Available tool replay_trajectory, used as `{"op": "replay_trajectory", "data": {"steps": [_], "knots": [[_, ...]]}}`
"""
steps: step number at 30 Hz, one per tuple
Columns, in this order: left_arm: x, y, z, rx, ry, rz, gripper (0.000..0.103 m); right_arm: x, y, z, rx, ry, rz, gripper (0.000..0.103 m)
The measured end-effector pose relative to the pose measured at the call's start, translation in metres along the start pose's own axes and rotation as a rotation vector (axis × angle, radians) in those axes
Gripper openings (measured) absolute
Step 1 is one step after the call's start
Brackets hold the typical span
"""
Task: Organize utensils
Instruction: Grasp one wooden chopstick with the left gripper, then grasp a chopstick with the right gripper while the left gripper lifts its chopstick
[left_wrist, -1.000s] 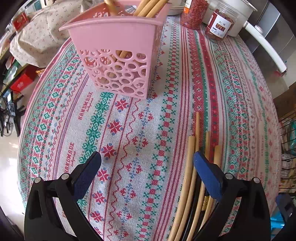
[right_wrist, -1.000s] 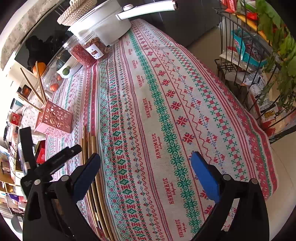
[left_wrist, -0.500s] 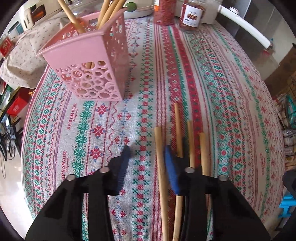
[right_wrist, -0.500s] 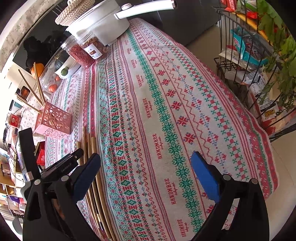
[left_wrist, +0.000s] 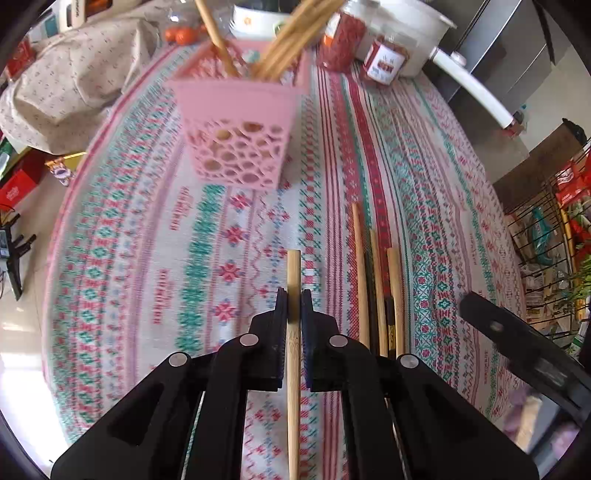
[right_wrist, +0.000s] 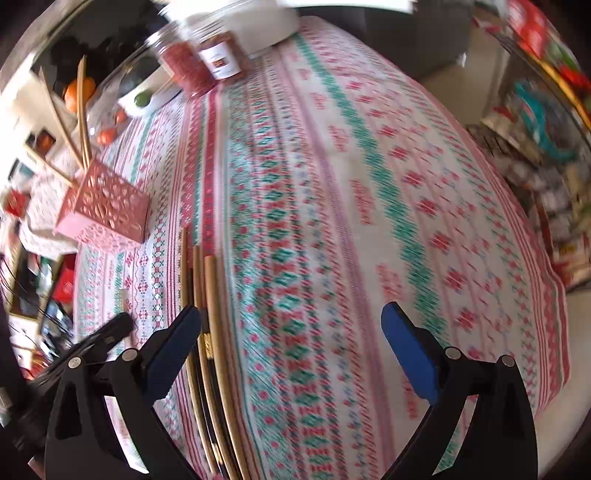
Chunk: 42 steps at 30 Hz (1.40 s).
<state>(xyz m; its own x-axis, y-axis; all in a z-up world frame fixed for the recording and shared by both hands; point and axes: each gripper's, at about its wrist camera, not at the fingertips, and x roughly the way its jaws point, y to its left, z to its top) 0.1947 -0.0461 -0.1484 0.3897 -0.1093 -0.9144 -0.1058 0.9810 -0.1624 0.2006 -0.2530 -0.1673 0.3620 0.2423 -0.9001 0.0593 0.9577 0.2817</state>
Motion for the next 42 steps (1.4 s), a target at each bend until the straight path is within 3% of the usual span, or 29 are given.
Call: {"op": "replay_trajectory", "data": {"steps": [3, 7, 14, 20, 22, 24, 29, 32, 34, 35, 42], "knots": [[-0.016, 0.013, -0.002, 0.004, -0.041, 0.007, 0.007, 0.012, 0.025, 0.002, -0.062, -0.027, -0.047, 0.094], [-0.032, 0.031, -0.006, 0.004, -0.072, 0.015, 0.007, 0.031, 0.041, 0.005, -0.077, 0.006, -0.061, 0.079], [-0.05, 0.061, -0.011, -0.025, -0.078, 0.014, 0.007, 0.048, 0.053, 0.004, -0.101, 0.008, -0.131, 0.073], [-0.055, 0.063, -0.012, -0.022, -0.089, 0.013, 0.008, 0.05, 0.072, 0.0, -0.19, -0.045, -0.193, 0.042], [-0.055, 0.064, -0.012, -0.024, -0.091, 0.017, 0.008, 0.049, 0.078, -0.004, -0.218, -0.052, -0.185, 0.021], [-0.056, 0.064, -0.012, -0.024, -0.097, 0.018, 0.008, 0.048, 0.082, -0.009, -0.232, -0.051, -0.158, 0.009], [-0.055, 0.071, -0.011, -0.046, -0.082, -0.028, 0.008, 0.041, 0.067, -0.007, -0.17, -0.037, -0.043, 0.008], [-0.043, 0.083, -0.009, -0.095, -0.037, -0.018, 0.009, 0.027, 0.058, -0.006, -0.144, -0.066, -0.001, 0.008], [-0.033, 0.089, -0.008, -0.119, 0.005, -0.02, 0.036, 0.013, 0.053, -0.007, -0.135, -0.095, 0.028, 0.008], [-0.029, 0.091, -0.008, -0.133, 0.014, -0.019, 0.04, 0.005, 0.051, -0.007, -0.131, -0.117, 0.042, 0.008], [0.009, 0.081, -0.007, -0.133, 0.089, 0.088, 0.041, -0.042, 0.042, -0.005, -0.101, -0.244, 0.121, 0.008]]}}
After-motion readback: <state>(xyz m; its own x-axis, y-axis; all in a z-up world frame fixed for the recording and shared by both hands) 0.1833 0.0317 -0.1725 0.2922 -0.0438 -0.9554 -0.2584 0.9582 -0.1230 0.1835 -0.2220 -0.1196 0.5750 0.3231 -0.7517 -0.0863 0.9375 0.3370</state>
